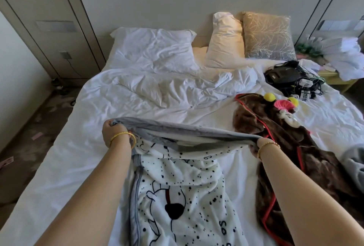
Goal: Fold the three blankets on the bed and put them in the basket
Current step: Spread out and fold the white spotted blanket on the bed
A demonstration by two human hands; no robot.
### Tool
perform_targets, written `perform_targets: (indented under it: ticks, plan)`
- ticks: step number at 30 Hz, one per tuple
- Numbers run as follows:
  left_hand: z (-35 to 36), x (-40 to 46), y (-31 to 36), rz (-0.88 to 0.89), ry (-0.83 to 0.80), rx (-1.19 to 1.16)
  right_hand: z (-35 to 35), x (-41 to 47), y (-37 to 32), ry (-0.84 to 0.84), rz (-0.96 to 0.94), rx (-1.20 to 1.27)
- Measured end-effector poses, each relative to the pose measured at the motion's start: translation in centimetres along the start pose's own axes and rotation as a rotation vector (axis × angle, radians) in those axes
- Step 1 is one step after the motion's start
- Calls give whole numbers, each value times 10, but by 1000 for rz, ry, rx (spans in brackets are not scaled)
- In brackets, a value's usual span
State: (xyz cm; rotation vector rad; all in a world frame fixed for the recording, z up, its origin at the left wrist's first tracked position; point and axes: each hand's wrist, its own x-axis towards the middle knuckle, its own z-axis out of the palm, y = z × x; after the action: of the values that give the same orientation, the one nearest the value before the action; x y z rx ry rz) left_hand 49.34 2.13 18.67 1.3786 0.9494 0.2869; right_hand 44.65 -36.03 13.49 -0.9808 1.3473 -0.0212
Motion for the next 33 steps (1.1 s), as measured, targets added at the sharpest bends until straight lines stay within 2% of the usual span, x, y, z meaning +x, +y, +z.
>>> perform_targets:
  ticks: [1, 3, 5, 7, 10, 14, 17, 19, 22, 24, 25, 27, 30, 32, 33]
  plan:
    - [-1, 2, -7, 26, -13, 56, -2, 4, 9, 1, 48, 74]
    - [-3, 2, -16, 40, -45, 101, -7, 10, 25, 18, 29, 152]
    - [-4, 2, -20, 40, -14, 91, -11, 16, 35, 48, 5, 130]
    - [-6, -1, -21, 2, 36, 45, -17, 14, 39, 25, -62, -67]
    - [-5, -8, -14, -26, 21, 8, -21, 12, 41, -33, -220, -471]
    - [3, -24, -2, -5, -34, 65, -35, 15, 52, 58, -343, -1029]
    - [6, -37, -2, 97, -116, 72, -50, 19, 71, 137, -432, -1274]
    - [7, -46, -2, 161, -171, 85, -57, 21, 82, 151, -395, -1350]
    - [10, -63, -1, 276, -263, 175, -58, 14, 97, 159, -325, -1299]
    - [12, -78, -1, 359, -305, 271, -47, -5, 109, 221, -586, -1209]
    - [14, -85, -3, 398, -317, 320, -39, -18, 116, 172, -770, -1110]
    - [16, -96, -4, 448, -347, 370, -18, -49, 130, -109, -995, -967]
    - [19, -107, -4, 497, -368, 398, 12, -86, 151, -517, -1045, -1045]
    - [20, -112, 0, 523, -371, 413, 25, -102, 158, -640, -1029, -1015]
    - [20, -114, 2, 540, -375, 421, 28, -109, 159, -643, -1023, -967]
